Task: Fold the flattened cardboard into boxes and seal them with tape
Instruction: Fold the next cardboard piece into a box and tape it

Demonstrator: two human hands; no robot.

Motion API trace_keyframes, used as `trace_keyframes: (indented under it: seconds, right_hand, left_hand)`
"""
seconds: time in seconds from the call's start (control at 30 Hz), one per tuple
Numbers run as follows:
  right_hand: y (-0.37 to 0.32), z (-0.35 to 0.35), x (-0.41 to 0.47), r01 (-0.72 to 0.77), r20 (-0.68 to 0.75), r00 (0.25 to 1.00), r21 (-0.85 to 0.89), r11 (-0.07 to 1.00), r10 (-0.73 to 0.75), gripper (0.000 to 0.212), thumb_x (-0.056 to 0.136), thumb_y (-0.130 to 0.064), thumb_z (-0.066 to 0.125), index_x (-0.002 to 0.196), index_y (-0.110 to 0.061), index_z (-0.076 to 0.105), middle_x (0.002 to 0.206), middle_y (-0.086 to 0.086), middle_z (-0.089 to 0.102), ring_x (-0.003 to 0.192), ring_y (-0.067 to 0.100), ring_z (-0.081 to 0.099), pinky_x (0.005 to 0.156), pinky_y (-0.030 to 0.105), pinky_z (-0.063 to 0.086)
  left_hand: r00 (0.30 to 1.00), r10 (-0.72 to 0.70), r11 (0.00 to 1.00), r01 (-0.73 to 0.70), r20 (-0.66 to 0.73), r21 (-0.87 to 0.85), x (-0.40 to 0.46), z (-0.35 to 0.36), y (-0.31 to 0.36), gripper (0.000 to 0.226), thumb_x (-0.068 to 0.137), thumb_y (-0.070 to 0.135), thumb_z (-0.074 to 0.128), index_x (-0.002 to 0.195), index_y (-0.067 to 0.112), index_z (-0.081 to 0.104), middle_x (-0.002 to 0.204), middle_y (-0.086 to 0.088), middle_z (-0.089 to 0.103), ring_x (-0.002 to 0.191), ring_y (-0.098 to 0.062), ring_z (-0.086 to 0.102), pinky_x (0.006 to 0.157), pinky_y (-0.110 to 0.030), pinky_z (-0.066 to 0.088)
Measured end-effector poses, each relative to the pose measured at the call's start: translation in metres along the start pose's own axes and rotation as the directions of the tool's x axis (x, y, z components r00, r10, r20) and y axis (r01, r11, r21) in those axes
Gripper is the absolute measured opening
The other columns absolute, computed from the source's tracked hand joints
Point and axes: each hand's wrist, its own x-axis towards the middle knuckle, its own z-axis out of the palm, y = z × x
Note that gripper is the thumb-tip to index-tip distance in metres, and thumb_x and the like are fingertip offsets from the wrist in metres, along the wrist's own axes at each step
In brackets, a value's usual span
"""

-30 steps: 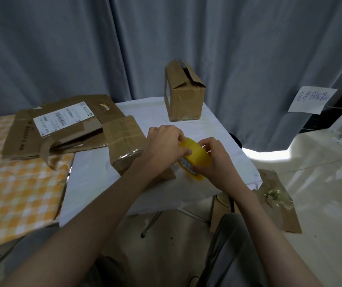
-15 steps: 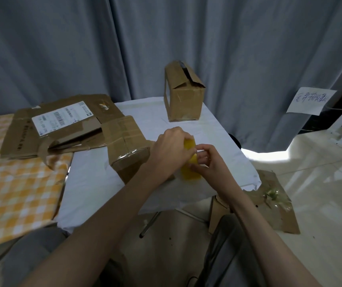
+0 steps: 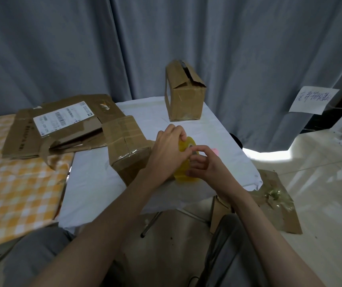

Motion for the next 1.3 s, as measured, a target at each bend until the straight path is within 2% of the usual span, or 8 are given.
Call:
trace_keyframes:
  seconds: [0.27, 0.4, 0.53, 0.67, 0.9, 1.07, 1.2, 1.3]
  right_hand:
    - [0.000, -0.004, -0.007, -0.001, -0.063, 0.998, 0.037, 0.999, 0.003, 0.055, 0.079, 0.013, 0.072, 0.123, -0.012, 0.052, 0.111, 0.023, 0.066, 0.094, 0.027, 0.070, 0.077, 0.024, 0.058]
    - [0.003, -0.008, -0.008, -0.008, -0.070, 0.997, 0.050, 0.999, 0.011, 0.057, 0.078, 0.012, 0.073, 0.124, -0.013, 0.052, 0.113, 0.020, 0.068, 0.098, 0.029, 0.069, 0.085, 0.030, 0.059]
    - [0.002, -0.007, -0.007, -0.008, -0.066, 0.998, 0.013, 1.000, 0.009, 0.054, 0.080, 0.007, 0.074, 0.123, -0.017, 0.052, 0.114, 0.013, 0.070, 0.097, 0.021, 0.071, 0.082, 0.025, 0.058]
    - [0.000, -0.005, -0.007, -0.012, -0.057, 0.998, -0.003, 1.000, 0.011, 0.052, 0.081, 0.005, 0.075, 0.120, -0.021, 0.053, 0.111, 0.007, 0.071, 0.095, 0.016, 0.071, 0.079, 0.022, 0.057]
    - [-0.001, -0.006, -0.007, -0.018, -0.045, 0.999, -0.014, 1.000, 0.017, 0.054, 0.080, 0.009, 0.074, 0.122, -0.016, 0.053, 0.110, 0.012, 0.071, 0.094, 0.017, 0.071, 0.075, 0.020, 0.056]
    - [-0.001, -0.010, -0.007, -0.010, -0.039, 0.999, -0.031, 0.999, 0.008, 0.052, 0.081, 0.011, 0.072, 0.121, -0.016, 0.053, 0.108, 0.014, 0.071, 0.087, 0.012, 0.071, 0.071, 0.017, 0.055]
    - [0.000, -0.012, -0.005, -0.010, -0.030, 1.000, -0.028, 1.000, 0.009, 0.052, 0.081, 0.010, 0.073, 0.122, -0.015, 0.053, 0.109, 0.016, 0.071, 0.091, 0.017, 0.071, 0.072, 0.017, 0.055]
    - [0.002, -0.013, -0.004, -0.008, -0.038, 0.999, -0.033, 0.999, 0.007, 0.053, 0.080, 0.010, 0.074, 0.123, -0.013, 0.053, 0.107, 0.016, 0.071, 0.091, 0.016, 0.071, 0.072, 0.018, 0.055]
  left_hand:
    - [0.998, 0.021, 1.000, -0.020, -0.059, 0.015, -0.005, 0.015, 0.008, 0.021, 0.092, 0.037, 0.063, 0.102, 0.020, 0.058, 0.110, 0.005, 0.053, 0.101, -0.012, 0.041, 0.076, -0.021, 0.032]
    - [0.995, 0.058, 0.998, -0.056, -0.080, 0.019, -0.006, 0.021, 0.010, 0.017, 0.091, 0.034, 0.062, 0.088, 0.022, 0.051, 0.103, 0.005, 0.052, 0.098, -0.014, 0.042, 0.072, -0.019, 0.031]
    - [0.995, 0.044, 0.999, -0.043, -0.088, 0.015, -0.007, 0.020, 0.005, 0.026, 0.091, 0.035, 0.064, 0.112, 0.021, 0.057, 0.117, 0.003, 0.056, 0.105, -0.012, 0.044, 0.078, -0.020, 0.032]
    - [0.992, 0.053, 0.999, -0.052, -0.118, 0.014, -0.009, 0.017, 0.004, 0.027, 0.091, 0.036, 0.065, 0.111, 0.018, 0.060, 0.116, 0.002, 0.058, 0.104, -0.013, 0.045, 0.080, -0.022, 0.033]
    - [0.992, 0.038, 0.999, -0.039, -0.118, -0.009, -0.007, 0.019, 0.002, 0.022, 0.087, 0.033, 0.068, 0.101, 0.022, 0.056, 0.107, 0.007, 0.053, 0.099, -0.011, 0.041, 0.069, -0.011, 0.028]
    - [0.991, 0.063, 0.998, -0.063, -0.115, -0.002, -0.005, 0.021, 0.000, 0.020, 0.088, 0.034, 0.067, 0.099, 0.022, 0.056, 0.103, 0.014, 0.044, 0.098, -0.011, 0.039, 0.069, -0.011, 0.027]
    - [0.987, 0.076, 0.996, -0.081, -0.145, -0.029, -0.006, 0.027, -0.005, 0.019, 0.089, 0.033, 0.066, 0.099, 0.020, 0.058, 0.107, 0.007, 0.052, 0.099, -0.012, 0.039, 0.071, -0.012, 0.025]
    - [0.984, 0.064, 0.995, -0.074, -0.166, -0.060, -0.008, 0.033, -0.008, 0.023, 0.089, 0.036, 0.063, 0.104, 0.020, 0.060, 0.114, 0.002, 0.056, 0.103, -0.012, 0.039, 0.076, -0.018, 0.030]
